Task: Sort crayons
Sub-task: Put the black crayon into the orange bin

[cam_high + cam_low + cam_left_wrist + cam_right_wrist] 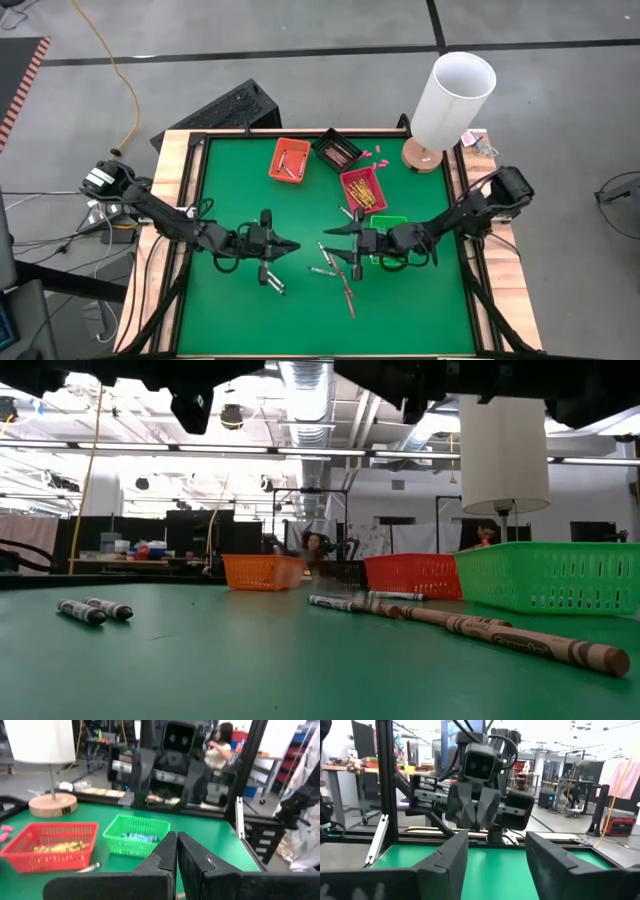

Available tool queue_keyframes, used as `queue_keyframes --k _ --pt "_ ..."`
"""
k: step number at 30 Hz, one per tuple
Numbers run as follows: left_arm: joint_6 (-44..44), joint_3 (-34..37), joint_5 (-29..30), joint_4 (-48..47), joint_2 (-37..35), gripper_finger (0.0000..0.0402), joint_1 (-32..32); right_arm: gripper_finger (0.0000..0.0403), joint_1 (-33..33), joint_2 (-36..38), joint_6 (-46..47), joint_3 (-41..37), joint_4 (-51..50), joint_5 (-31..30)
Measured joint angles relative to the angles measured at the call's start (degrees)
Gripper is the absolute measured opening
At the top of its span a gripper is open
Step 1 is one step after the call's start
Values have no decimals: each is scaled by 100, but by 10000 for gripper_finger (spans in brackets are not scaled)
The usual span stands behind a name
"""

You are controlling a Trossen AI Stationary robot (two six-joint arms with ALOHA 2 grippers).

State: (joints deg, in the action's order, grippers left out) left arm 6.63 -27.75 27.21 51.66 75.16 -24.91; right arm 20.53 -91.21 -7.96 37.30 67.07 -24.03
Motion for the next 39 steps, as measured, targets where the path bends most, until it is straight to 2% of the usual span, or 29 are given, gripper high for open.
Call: queue_keyframes --k 4,7,10,15,20,24,30,34,39 --pt "-140 -4 -7 158 -2 0 -2 216 24 -103 30 63 -36 10" --pt "-30 -7 -150 -159 -2 0 -20 219 163 -73 42 65 -292 7" --pt "232 -7 -379 -862 -2 0 -15 219 354 30 63 65 -729 -153" --pt "821 -10 -284 -1688 -2 2 -7 219 708 207 259 68 -1393 -826" --pt "1002 -527 -379 -3083 57 31 -13 219 1113 326 299 68 -1447 -1382" --pt "634 -1181 -476 -3695 642 76 -26 219 1365 366 299 68 -1419 -1743" --pt "355 -2247 -336 -4393 2053 140 27 219 1653 364 301 68 -1455 -2110" --pt "250 -2664 -448 -4518 2750 152 100 219 1787 364 294 68 -1441 -2271" --pt "252 -2715 -711 -4439 3184 153 227 219 1852 364 299 68 -1471 -2276"
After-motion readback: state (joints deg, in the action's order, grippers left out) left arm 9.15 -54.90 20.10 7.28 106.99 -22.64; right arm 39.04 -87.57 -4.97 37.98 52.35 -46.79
